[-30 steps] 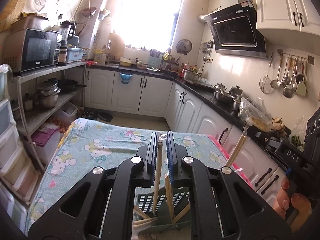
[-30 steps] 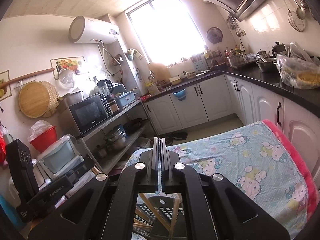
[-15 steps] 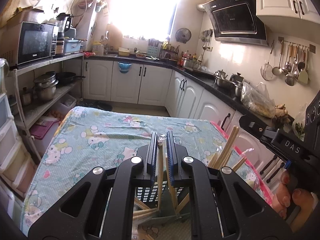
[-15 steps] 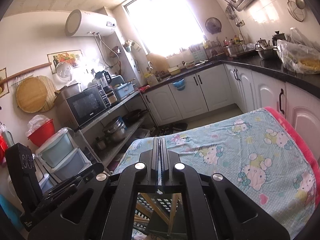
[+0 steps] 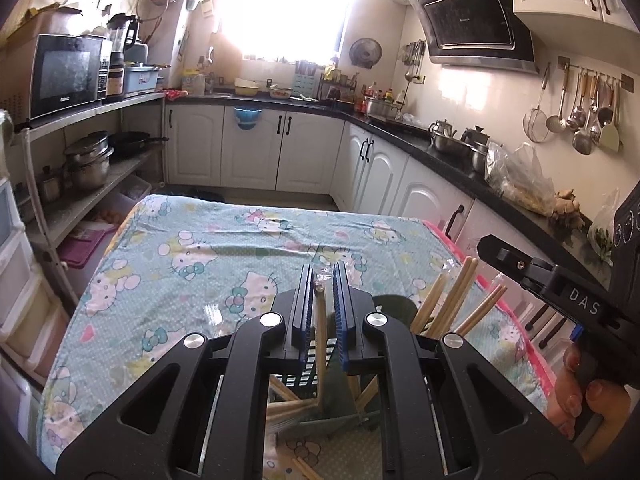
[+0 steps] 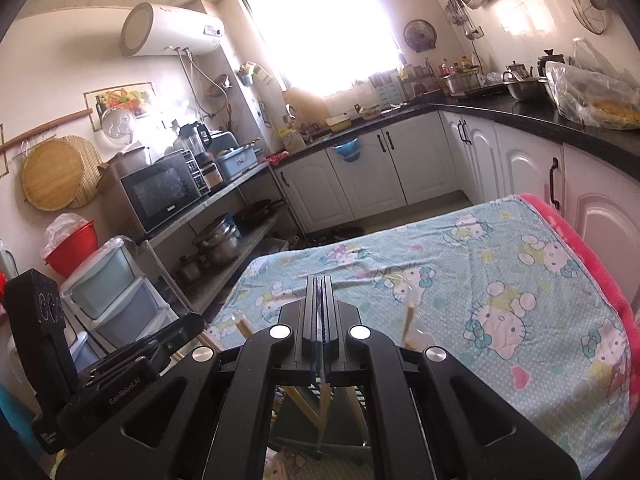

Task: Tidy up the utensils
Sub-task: 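Lower the held chopsticks upright into the green caddy with the left tool, then open the left tool to release the chopsticks in the caddy, then withdraw the left tool from the caddy toward the last chopsticks on the cloth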

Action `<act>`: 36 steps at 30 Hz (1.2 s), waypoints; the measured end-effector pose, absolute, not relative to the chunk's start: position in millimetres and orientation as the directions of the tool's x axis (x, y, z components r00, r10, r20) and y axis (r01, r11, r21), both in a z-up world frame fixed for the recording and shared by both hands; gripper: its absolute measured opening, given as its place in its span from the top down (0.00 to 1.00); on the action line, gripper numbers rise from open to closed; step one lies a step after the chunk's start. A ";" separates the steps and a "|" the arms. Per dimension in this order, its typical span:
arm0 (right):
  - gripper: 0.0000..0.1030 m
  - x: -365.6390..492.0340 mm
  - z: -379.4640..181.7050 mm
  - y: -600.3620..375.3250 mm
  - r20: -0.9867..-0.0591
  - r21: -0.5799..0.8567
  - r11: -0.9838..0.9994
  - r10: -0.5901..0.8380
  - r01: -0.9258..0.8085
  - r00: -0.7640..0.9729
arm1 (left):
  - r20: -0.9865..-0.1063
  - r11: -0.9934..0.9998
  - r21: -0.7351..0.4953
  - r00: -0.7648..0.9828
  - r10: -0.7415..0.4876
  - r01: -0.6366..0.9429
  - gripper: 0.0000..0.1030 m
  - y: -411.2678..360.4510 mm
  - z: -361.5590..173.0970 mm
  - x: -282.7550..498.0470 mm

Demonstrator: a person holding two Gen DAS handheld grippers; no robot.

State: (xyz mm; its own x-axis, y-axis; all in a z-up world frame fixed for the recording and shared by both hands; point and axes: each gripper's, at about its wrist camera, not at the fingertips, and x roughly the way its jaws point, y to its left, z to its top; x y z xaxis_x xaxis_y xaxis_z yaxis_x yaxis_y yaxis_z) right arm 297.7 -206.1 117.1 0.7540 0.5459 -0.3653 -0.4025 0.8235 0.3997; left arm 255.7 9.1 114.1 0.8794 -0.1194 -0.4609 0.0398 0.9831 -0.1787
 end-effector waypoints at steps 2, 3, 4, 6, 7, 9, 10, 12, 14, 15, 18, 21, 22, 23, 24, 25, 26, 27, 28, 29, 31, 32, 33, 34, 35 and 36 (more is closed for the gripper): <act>0.97 296.1 114.8 -208.1 -0.371 0.401 0.825 0.544 -0.398 0.753 | -0.462 0.985 -0.172 0.880 -0.112 0.036 0.94 9.1 112.5 253.8; 0.97 295.2 114.0 -209.0 -0.374 0.399 0.827 0.541 -0.396 0.753 | -0.465 0.984 -0.174 0.878 -0.113 0.034 0.94 9.6 111.8 253.6; 0.97 293.5 113.3 -210.1 -0.377 0.392 0.831 0.537 -0.395 0.755 | -0.471 0.983 -0.179 0.874 -0.117 0.035 0.94 10.6 111.2 252.4; 0.97 290.5 111.3 -212.6 -0.386 0.380 0.840 0.524 -0.387 0.759 | -0.472 0.983 -0.181 0.874 -0.120 0.037 0.94 10.6 111.0 250.5; 0.97 289.5 110.6 -213.5 -0.391 0.378 0.842 0.521 -0.384 0.759 | -0.471 0.983 -0.181 0.874 -0.120 0.037 0.94 11.0 110.8 248.4; 0.97 287.3 109.4 -215.7 -0.395 0.377 0.844 0.520 -0.382 0.757 | -0.472 0.982 -0.185 0.873 -0.122 0.037 0.94 11.6 110.2 246.2; 0.97 285.2 109.2 -217.0 -0.397 0.373 0.847 0.514 -0.378 0.761 | -0.473 0.982 -0.187 0.873 -0.122 0.036 0.94 11.6 109.4 245.5; 0.97 281.4 109.7 -218.7 -0.398 0.359 0.854 0.505 -0.376 0.766 | -0.480 0.980 -0.193 0.868 -0.126 0.035 0.92 11.9 107.3 243.6; 0.97 279.4 109.4 -220.8 -0.400 0.354 0.858 0.498 -0.371 0.769 | -0.483 0.980 -0.195 0.867 -0.127 0.034 0.87 11.9 106.1 241.8; 0.97 278.5 109.1 -222.3 -0.401 0.355 0.859 0.496 -0.369 0.770 | -0.483 0.980 -0.195 0.866 -0.127 0.035 0.83 12.1 105.4 240.0; 0.94 276.2 107.8 -228.0 -0.406 0.358 0.863 0.487 -0.356 0.773 | -0.483 0.980 -0.194 0.866 -0.128 0.036 0.79 12.0 104.2 235.1; 0.88 273.4 107.5 -233.2 -0.404 0.359 0.866 0.480 -0.348 0.779 | -0.479 0.981 -0.192 0.869 -0.125 0.036 0.69 12.9 104.7 229.2; 0.87 272.8 107.4 -235.0 -0.405 0.358 0.869 0.475 -0.343 0.781 | -0.478 0.981 -0.190 0.870 -0.123 0.034 0.68 13.0 104.8 227.4; 0.86 272.3 107.4 -236.9 -0.406 0.358 0.870 0.473 -0.340 0.782 | -0.476 0.981 -0.190 0.871 -0.122 0.033 0.66 13.5 105.3 225.7; 0.85 271.9 107.4 -238.4 -0.406 0.359 0.870 0.472 -0.338 0.783 | -0.474 0.981 -0.193 0.872 -0.123 0.034 0.64 14.5 105.9 223.9; 0.84 271.0 107.4 -239.7 -0.406 0.359 0.871 0.470 -0.336 0.784 | -0.470 0.980 -0.195 0.874 -0.124 0.034 0.64 15.6 106.7 221.6; 0.82 269.8 107.4 -240.3 -0.407 0.359 0.872 0.466 -0.332 0.786 | -0.467 0.980 -0.194 0.876 -0.122 0.033 0.62 16.5 107.4 219.5; 0.79 269.2 107.3 -241.7 -0.407 0.358 0.874 0.463 -0.328 0.788 | -0.465 0.981 -0.192 0.877 -0.119 0.031 0.58 16.9 107.9 218.0; 0.78 268.1 107.3 -242.9 -0.408 0.358 0.875 0.461 -0.327 0.788 | -0.462 0.981 -0.194 0.879 -0.117 0.028 0.56 18.4 108.4 215.5; 0.77 267.1 107.4 -243.9 -0.408 0.359 0.875 0.461 -0.326 0.788 | -0.461 0.980 -0.197 0.880 -0.118 0.028 0.56 19.0 108.5 214.1; 0.76 264.7 106.9 -246.9 -0.408 0.358 0.876 0.458 -0.323 0.790 | -0.459 0.979 -0.204 0.880 -0.120 0.027 0.52 20.9 108.5 210.3; 0.74 263.0 106.3 -248.0 -0.409 0.358 0.876 0.457 -0.322 0.790 | -0.459 0.978 -0.205 0.880 -0.120 0.027 0.49 21.0 108.5 208.9; 0.73 262.0 105.5 -248.9 -0.410 0.358 0.877 0.457 -0.321 0.790 | -0.459 0.979 -0.203 0.880 -0.119 0.027 0.48 21.0 108.5 207.0; 0.72 260.6 104.8 -250.0 -0.412 0.358 0.877 0.455 -0.319 0.789 | -0.459 0.979 -0.202 0.880 -0.118 0.026 0.47 20.5 108.9 205.8; 0.71 259.1 104.4 -251.1 -0.413 0.358 0.878 0.453 -0.317 0.790 | -0.458 0.979 -0.203 0.881 -0.118 0.026 0.44 20.7 109.1 203.9; 0.71 257.8 103.8 -251.7 -0.414 0.358 0.879 0.452 -0.315 0.790 | -0.457 0.978 -0.206 0.881 -0.120 0.027 0.42 20.8 109.4 202.1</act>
State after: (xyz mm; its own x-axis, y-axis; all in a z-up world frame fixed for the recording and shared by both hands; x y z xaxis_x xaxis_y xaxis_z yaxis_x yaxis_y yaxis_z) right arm 257.8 -251.7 103.8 0.7900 0.4518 -0.4144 -0.3149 0.8790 0.3580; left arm 202.1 20.8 109.4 0.8812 -0.1205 -0.4572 0.0268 0.9781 -0.2062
